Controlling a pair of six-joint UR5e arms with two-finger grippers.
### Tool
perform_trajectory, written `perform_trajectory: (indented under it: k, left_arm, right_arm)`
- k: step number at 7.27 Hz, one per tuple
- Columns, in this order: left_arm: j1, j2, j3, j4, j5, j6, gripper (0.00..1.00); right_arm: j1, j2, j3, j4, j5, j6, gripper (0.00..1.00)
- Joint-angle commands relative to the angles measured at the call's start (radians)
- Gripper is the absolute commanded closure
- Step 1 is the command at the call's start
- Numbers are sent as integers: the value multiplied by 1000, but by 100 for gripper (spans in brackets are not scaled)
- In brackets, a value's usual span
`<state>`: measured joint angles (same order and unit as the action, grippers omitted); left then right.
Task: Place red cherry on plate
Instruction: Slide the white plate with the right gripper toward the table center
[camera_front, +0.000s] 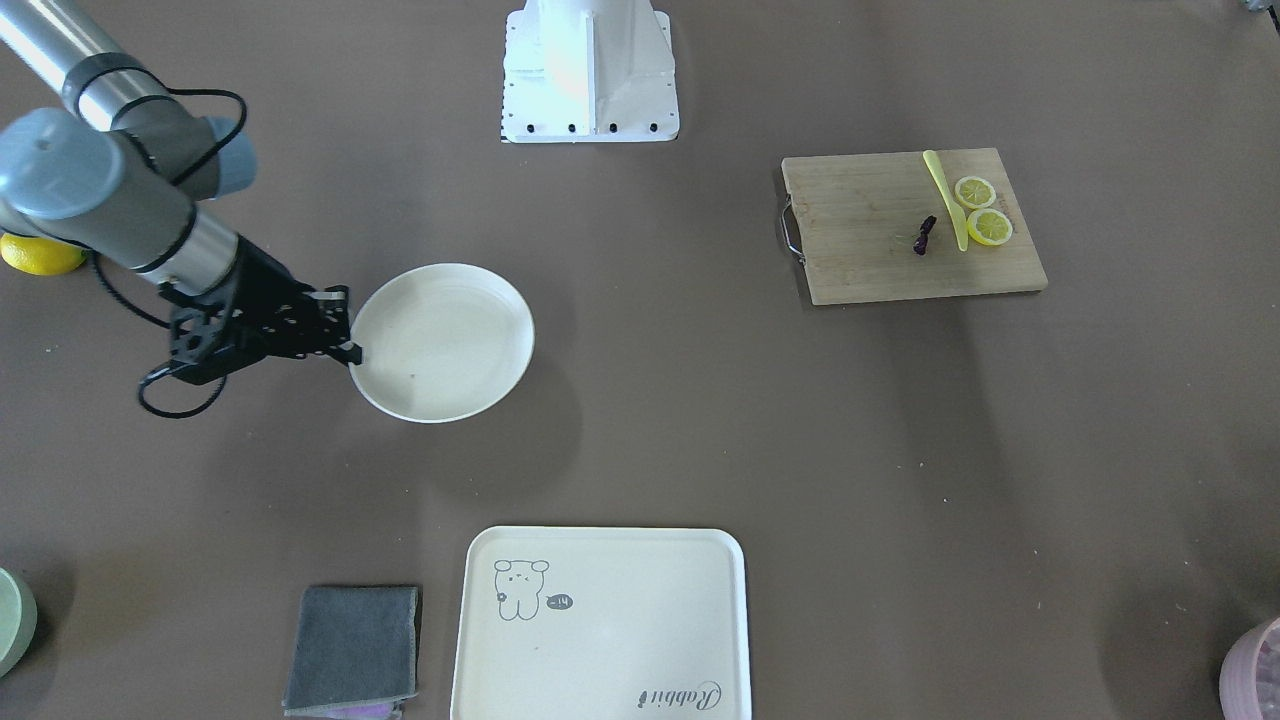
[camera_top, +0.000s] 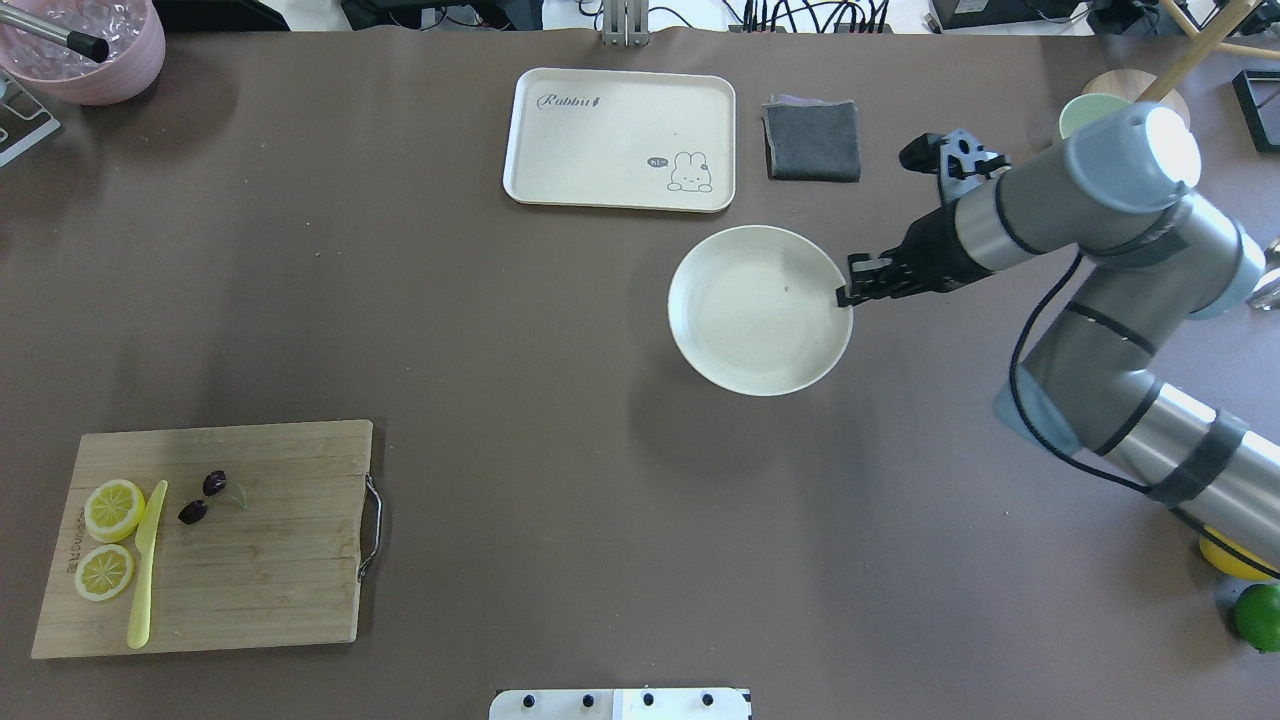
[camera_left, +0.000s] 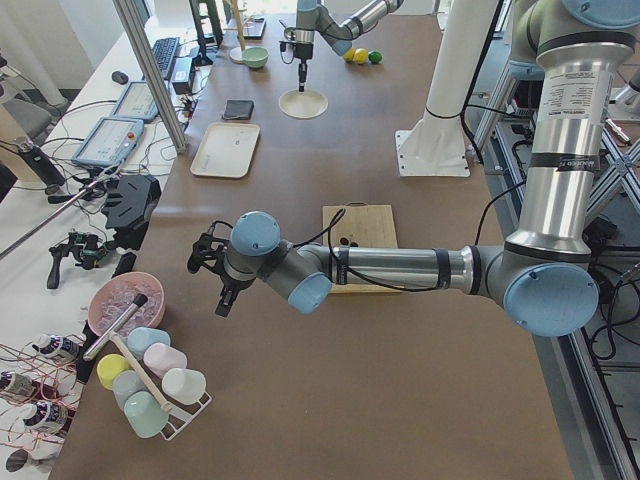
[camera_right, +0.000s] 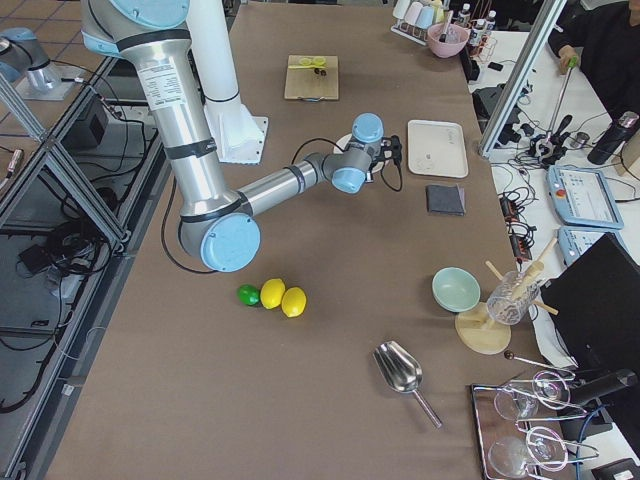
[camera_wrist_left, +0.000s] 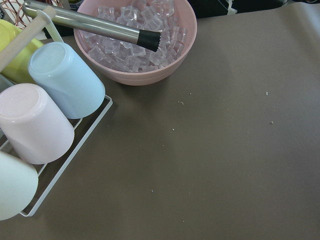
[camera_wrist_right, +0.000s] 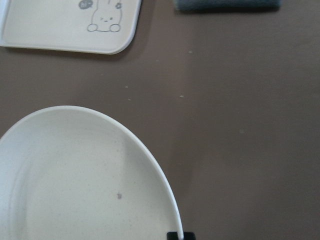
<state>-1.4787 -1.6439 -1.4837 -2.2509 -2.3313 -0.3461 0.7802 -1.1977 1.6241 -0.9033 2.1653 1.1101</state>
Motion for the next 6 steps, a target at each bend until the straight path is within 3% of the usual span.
perform_trajectory:
  k: [1, 3, 6]
  left_arm:
    - [0, 1, 2, 1, 1, 1, 3]
    - [0, 1, 5, 1, 1, 1, 3]
    - [0, -7, 16, 2, 3, 4, 3]
  right_arm:
    - [-135, 125, -3, -137, -152, 82, 100]
    - [-189, 147, -16, -167, -228, 82, 100]
    - [-211, 187, -65, -167, -229, 112, 100]
